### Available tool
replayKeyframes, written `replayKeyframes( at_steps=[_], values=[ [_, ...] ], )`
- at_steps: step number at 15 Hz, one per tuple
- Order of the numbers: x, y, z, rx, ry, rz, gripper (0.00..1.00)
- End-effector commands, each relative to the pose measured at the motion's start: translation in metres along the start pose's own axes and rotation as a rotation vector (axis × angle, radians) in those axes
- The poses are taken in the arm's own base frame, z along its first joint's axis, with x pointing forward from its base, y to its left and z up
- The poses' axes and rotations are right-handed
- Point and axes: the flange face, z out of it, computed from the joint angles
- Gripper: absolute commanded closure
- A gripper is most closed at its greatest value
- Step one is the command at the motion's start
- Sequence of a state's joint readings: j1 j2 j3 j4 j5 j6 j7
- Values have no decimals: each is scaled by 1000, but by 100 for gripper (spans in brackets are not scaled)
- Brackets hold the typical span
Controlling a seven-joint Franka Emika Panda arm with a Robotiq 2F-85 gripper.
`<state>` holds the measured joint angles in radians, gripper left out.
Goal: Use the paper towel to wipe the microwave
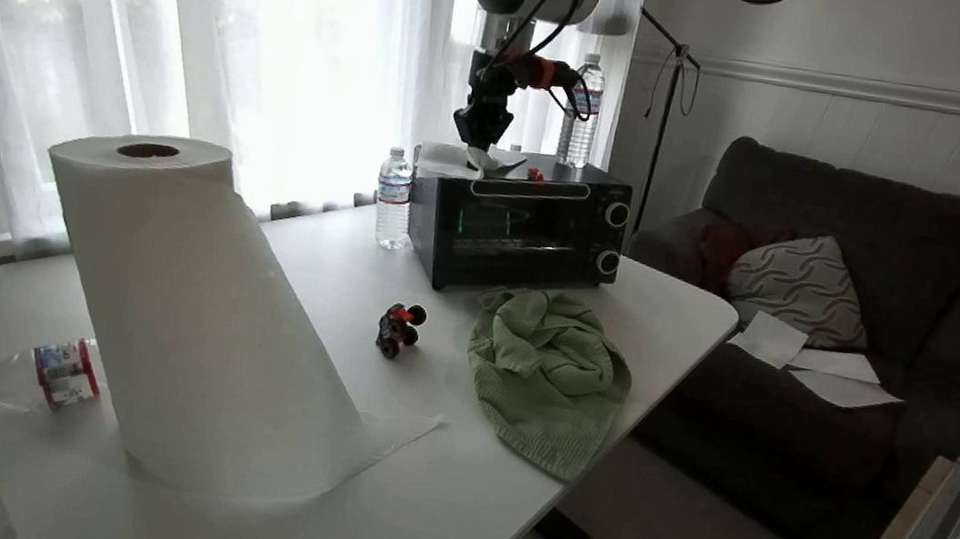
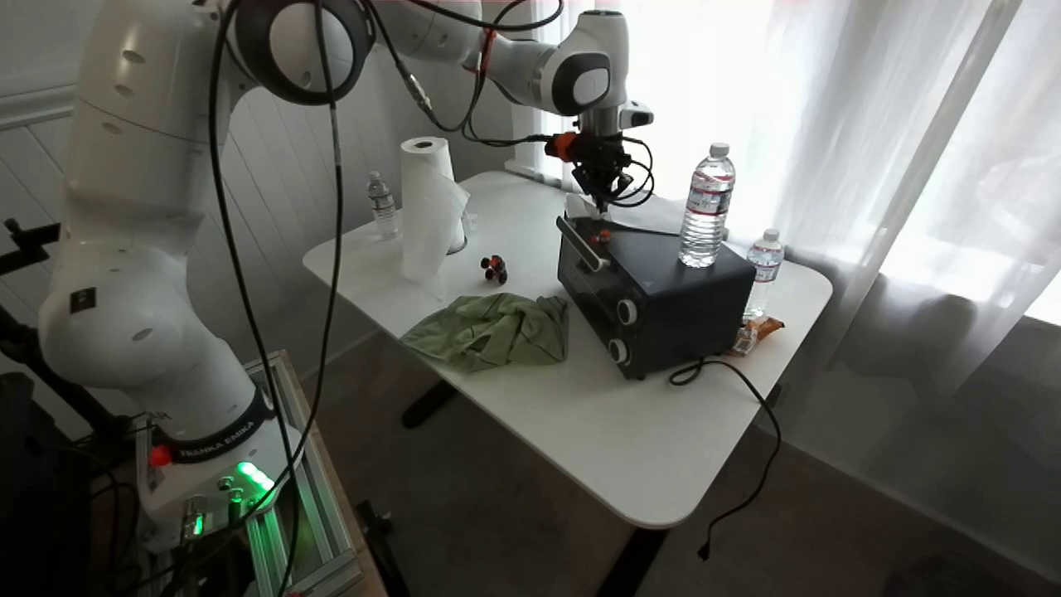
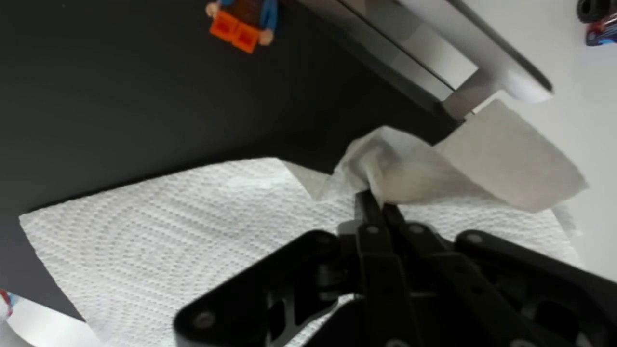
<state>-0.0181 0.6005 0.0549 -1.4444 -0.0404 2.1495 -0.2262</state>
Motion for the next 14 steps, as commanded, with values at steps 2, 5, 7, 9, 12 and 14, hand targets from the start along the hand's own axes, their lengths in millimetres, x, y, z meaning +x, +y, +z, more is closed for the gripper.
replayKeyframes(
  at_steps=[2,5,7,9,12,14],
  values=[
    [-4,-28,-1,96,-41,-44,98],
    [-2,-46,-7,136,-36,-80,97],
    [0,-54,-16,148,-18,-98,98],
    [4,-57,-29,153,11,-110,98],
    [8,-47,-53,123,60,-103,98],
    [8,-34,-65,94,86,-82,98]
  ],
)
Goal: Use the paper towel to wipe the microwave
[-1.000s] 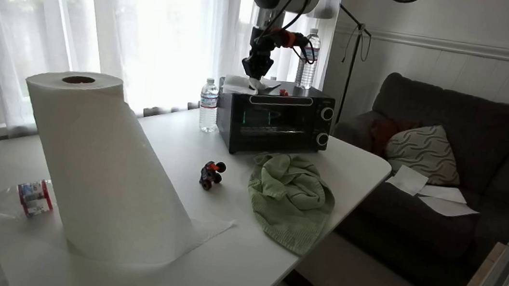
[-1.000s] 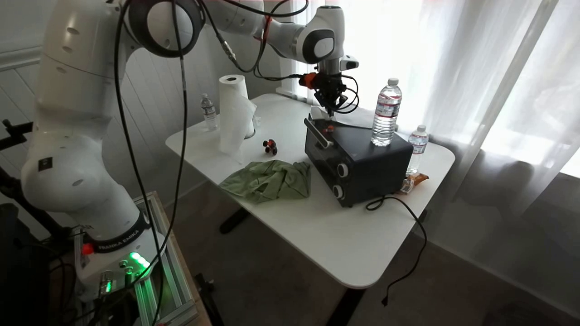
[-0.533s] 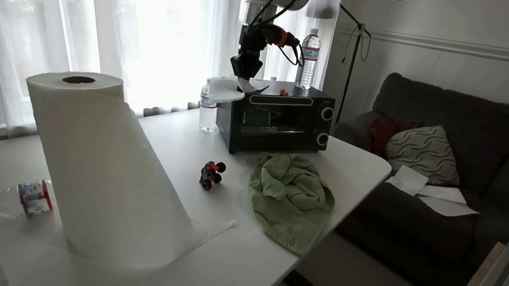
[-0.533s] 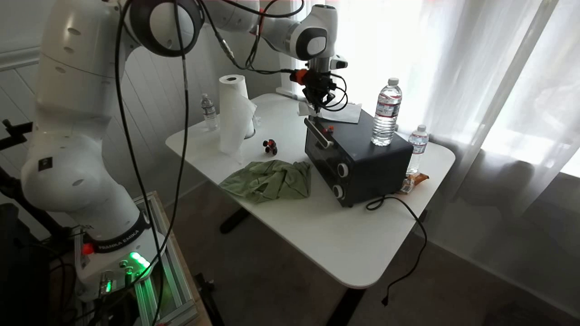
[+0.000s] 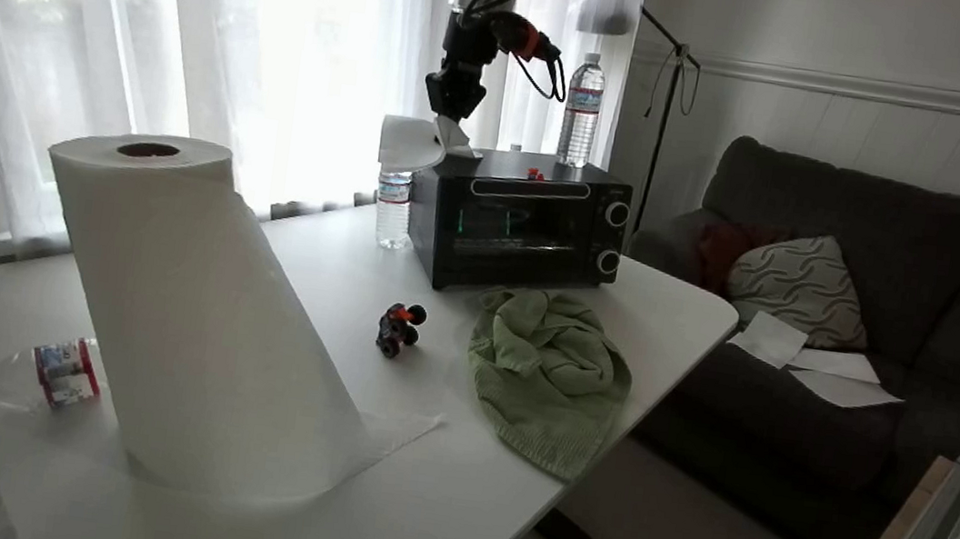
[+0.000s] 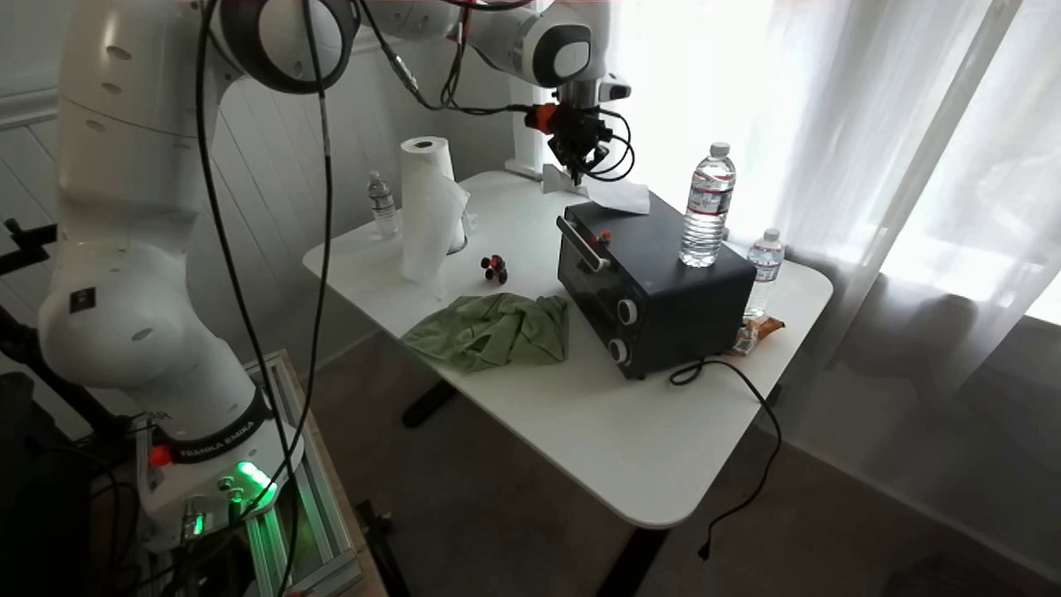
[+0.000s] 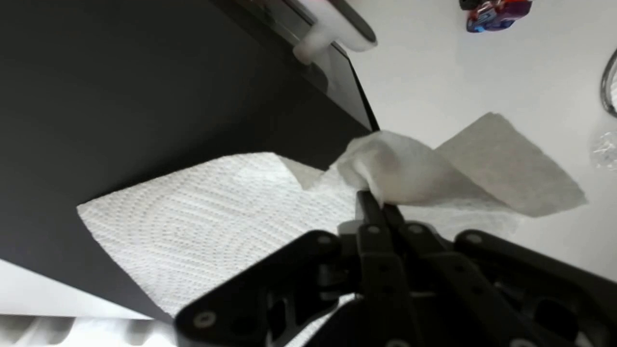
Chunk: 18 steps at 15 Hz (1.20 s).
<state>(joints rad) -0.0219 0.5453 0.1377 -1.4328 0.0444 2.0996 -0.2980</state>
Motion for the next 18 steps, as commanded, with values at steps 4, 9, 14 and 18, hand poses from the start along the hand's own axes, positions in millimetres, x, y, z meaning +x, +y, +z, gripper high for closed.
replayKeyframes(
  at_steps=[4,9,14,18],
  values=[
    [-3,45,-39,-99,124,61,98],
    [-8,76,-34,-179,173,108,98],
    [-19,94,-12,-223,114,153,98],
    [-23,101,7,-228,81,169,98]
  ],
)
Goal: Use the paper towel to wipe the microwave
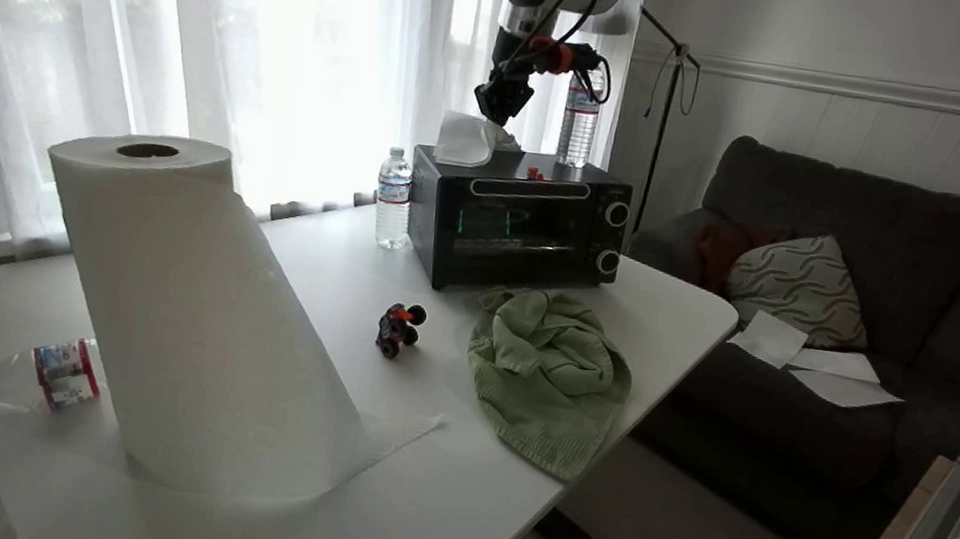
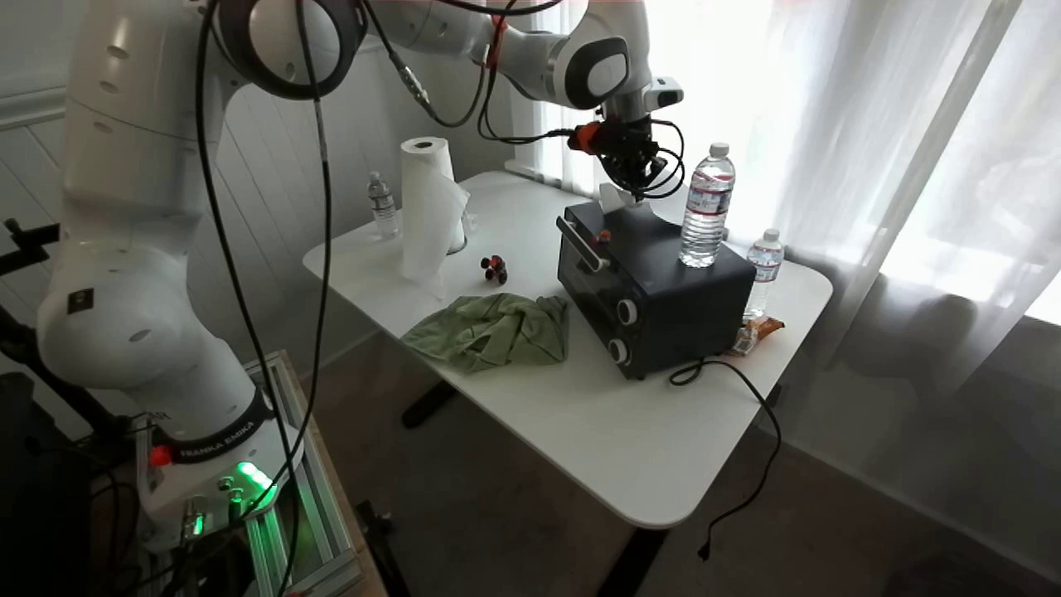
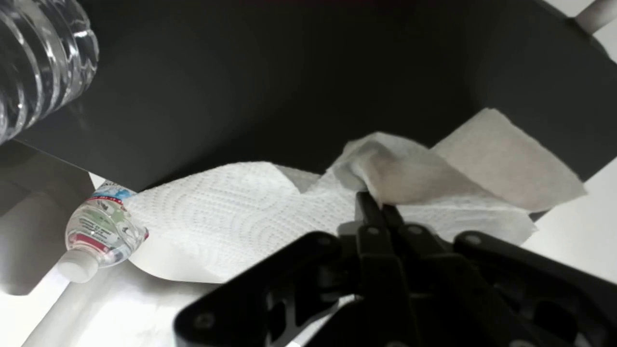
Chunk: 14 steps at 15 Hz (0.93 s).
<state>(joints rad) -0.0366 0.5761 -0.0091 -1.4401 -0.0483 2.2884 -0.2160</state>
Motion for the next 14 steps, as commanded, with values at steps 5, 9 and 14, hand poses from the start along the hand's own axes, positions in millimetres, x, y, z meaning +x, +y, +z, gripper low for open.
replayKeyframes(
  at_steps=[5,9,14],
  values=[
    [-13,-9,15,16,-85,6,68],
    [-9,-12,2,24,-67,4,40],
    [-5,-17,-37,23,-37,20,5]
  ],
)
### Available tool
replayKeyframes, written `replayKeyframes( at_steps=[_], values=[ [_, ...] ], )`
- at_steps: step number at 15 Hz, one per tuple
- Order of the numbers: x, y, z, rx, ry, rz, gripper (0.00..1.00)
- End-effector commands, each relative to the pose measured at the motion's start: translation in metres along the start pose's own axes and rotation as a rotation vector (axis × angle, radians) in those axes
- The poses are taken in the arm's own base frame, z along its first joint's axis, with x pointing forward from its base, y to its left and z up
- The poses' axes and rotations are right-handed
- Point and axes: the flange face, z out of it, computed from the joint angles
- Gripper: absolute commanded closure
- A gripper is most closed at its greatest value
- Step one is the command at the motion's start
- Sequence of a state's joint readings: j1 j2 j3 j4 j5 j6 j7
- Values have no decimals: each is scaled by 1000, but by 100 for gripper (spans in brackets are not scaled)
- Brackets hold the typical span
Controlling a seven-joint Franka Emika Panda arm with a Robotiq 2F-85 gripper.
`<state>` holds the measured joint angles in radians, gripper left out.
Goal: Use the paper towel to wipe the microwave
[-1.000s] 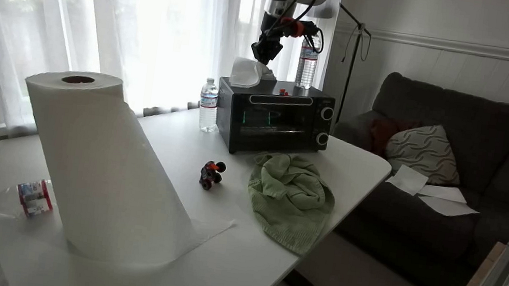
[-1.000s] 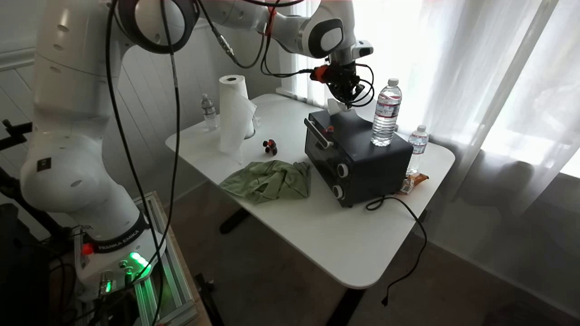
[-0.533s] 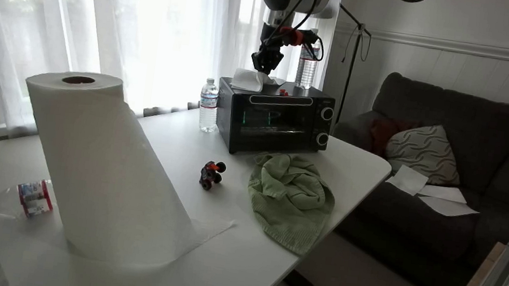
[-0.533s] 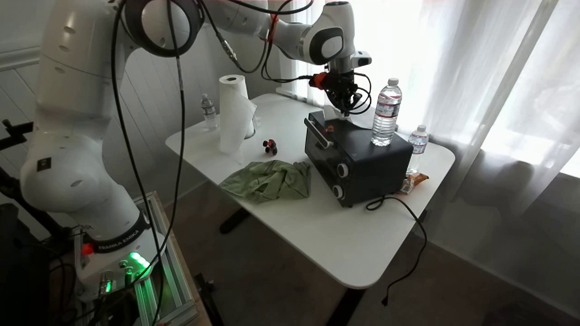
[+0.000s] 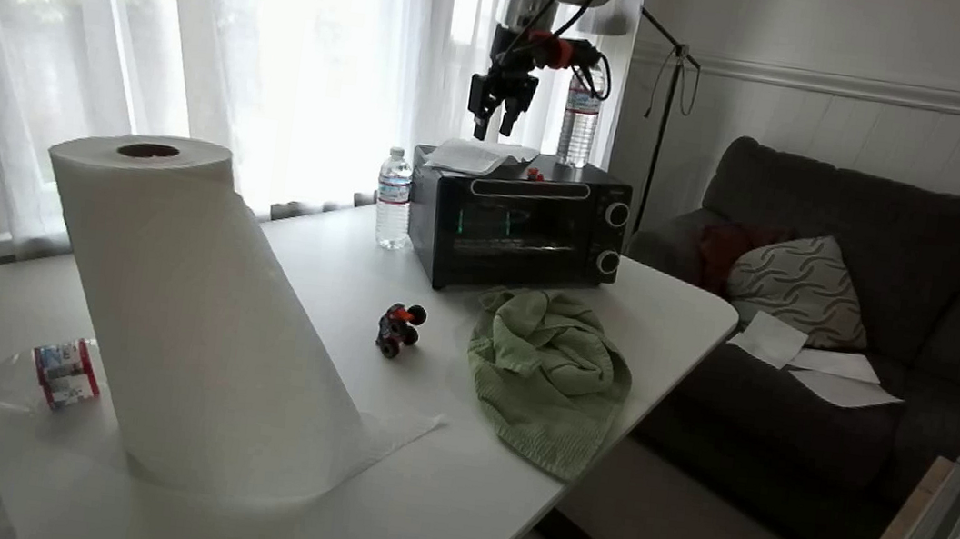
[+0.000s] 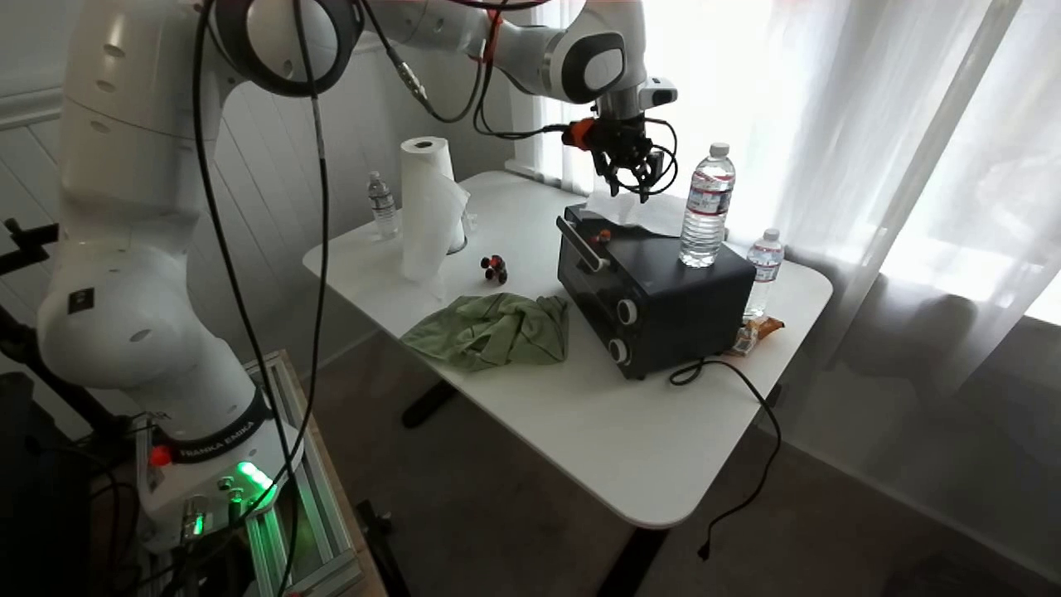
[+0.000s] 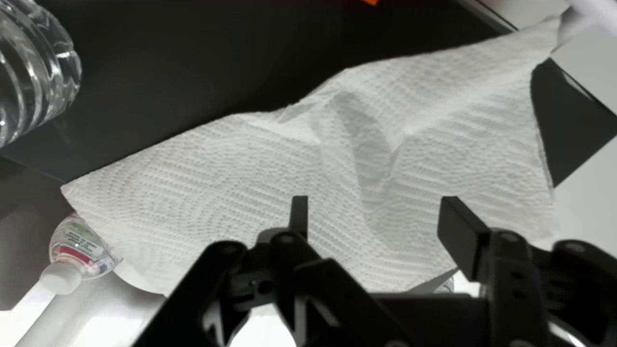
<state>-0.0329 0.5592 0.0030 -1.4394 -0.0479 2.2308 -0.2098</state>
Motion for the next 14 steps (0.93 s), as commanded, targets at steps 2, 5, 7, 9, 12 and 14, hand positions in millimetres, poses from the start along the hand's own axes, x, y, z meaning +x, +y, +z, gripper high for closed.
replayKeyframes(
  at_steps=[2,5,7,9,12,14],
  values=[
    [-6,-12,-43,-25,19,68,0],
    [-7,-25,-64,-29,32,164,0],
    [-13,-31,-72,-12,29,218,0],
    [-18,-32,-80,30,22,264,0],
    [-7,-30,-73,13,34,235,0],
    [-9,-30,-75,15,33,239,0]
  ],
)
